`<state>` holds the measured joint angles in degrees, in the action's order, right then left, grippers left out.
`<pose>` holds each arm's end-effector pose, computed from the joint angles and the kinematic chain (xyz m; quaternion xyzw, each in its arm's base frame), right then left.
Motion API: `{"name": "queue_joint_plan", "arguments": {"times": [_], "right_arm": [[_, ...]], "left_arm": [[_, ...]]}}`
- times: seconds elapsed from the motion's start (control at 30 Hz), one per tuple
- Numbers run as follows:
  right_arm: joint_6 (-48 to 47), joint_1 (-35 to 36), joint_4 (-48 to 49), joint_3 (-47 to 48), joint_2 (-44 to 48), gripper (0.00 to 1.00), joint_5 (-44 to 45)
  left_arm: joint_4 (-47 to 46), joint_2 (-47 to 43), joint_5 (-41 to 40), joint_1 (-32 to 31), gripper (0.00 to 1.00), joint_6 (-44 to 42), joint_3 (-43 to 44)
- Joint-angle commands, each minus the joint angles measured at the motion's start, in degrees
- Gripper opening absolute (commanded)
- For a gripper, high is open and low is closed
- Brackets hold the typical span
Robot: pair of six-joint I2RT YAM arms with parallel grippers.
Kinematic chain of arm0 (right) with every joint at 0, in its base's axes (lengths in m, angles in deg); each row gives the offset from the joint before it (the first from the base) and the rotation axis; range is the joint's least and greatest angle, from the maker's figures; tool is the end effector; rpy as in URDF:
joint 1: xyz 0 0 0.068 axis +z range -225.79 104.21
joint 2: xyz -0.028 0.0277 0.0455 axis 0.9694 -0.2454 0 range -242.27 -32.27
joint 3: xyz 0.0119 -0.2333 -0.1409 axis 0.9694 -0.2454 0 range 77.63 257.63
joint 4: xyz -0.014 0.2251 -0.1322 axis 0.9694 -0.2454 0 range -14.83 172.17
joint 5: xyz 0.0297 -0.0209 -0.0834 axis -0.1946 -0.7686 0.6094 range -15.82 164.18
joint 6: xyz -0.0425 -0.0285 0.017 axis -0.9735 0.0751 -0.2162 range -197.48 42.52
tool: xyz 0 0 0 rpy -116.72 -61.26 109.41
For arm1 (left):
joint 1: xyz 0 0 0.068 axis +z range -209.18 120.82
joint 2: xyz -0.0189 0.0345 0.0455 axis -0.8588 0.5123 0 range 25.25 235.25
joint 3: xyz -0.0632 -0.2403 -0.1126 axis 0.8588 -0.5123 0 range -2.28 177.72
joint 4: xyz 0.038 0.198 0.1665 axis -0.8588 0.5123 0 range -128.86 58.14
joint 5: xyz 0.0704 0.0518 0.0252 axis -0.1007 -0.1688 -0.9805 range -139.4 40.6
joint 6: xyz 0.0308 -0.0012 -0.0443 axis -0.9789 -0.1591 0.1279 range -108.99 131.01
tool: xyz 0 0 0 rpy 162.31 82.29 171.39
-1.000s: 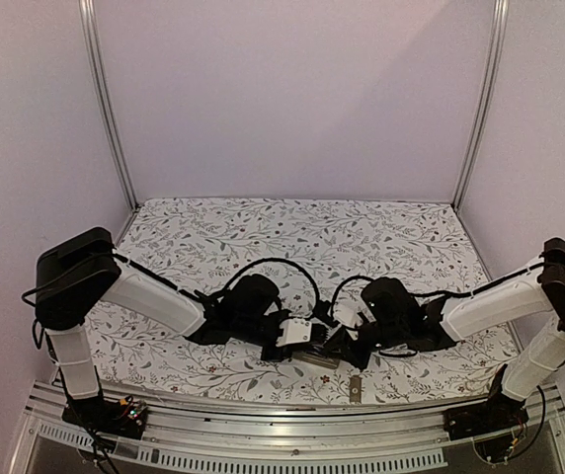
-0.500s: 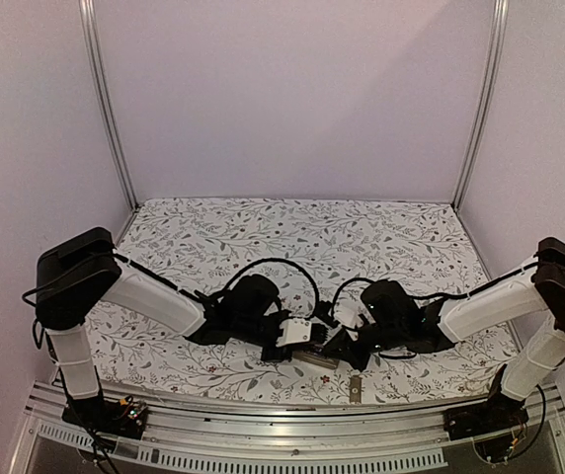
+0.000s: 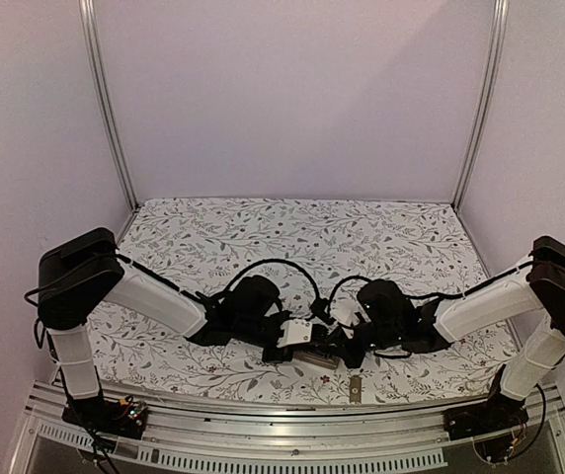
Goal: Load the batteries into the remote control
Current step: Load the battery into the battery compartment, then press the battery in the battery compartment.
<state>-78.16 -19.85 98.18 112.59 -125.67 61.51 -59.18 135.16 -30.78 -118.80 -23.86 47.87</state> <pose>0.1588 0.2490 0.1263 -0.4705 0.7796 0.2753 0.3082 0.1764 -0.3236 0.1118 0.7021 0.5551 -0.2332 0.3803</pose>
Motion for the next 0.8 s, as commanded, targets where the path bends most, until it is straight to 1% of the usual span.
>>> {"name": "queue_joint_plan", "arguments": {"times": [0.0, 0.17, 0.33, 0.5, 0.57, 0.63, 0.67, 0.73, 0.77], "right_arm": [[2.4, 0.8, -5.5, -2.6, -0.9, 0.00, 2.0], [4.6, 0.9, -5.4, -4.1, 0.7, 0.00, 1.2], [10.8, 1.5, -6.5, -3.8, 2.9, 0.00, 1.3], [14.0, 2.6, -7.1, -3.8, 0.0, 0.01, 3.1], [14.6, 2.6, -7.3, -3.4, -0.2, 0.05, 3.3], [14.8, 2.3, -7.1, -3.0, 2.5, 0.09, 3.5], [15.4, 1.8, -7.2, -2.7, 4.8, 0.13, 3.5], [17.2, -0.7, -8.2, -1.6, 9.6, 0.27, 2.1], [18.5, -2.1, -9.2, -0.9, 11.6, 0.32, 1.0]], "left_arm": [[3.9, 2.2, -0.9, -0.3, 0.02, 1.1, -1.4], [4.0, 2.0, -1.2, -0.5, 0.03, 0.6, -1.4], [4.0, 2.1, -1.3, -0.6, 0.03, 0.6, -1.3], [4.1, 2.1, -1.4, -0.7, 0.03, 0.4, -1.3], [4.0, 2.0, -1.4, -0.7, 0.03, 0.4, -1.5], [4.0, 2.0, -1.6, -0.8, 0.03, 0.3, -1.5], [4.0, 1.9, -1.7, -0.8, 0.03, 0.3, -1.5], [4.2, 2.0, -1.7, -0.9, 0.03, 0.1, -1.3], [4.2, 2.0, -1.8, -1.0, 0.03, 0.0, -1.2]]}}
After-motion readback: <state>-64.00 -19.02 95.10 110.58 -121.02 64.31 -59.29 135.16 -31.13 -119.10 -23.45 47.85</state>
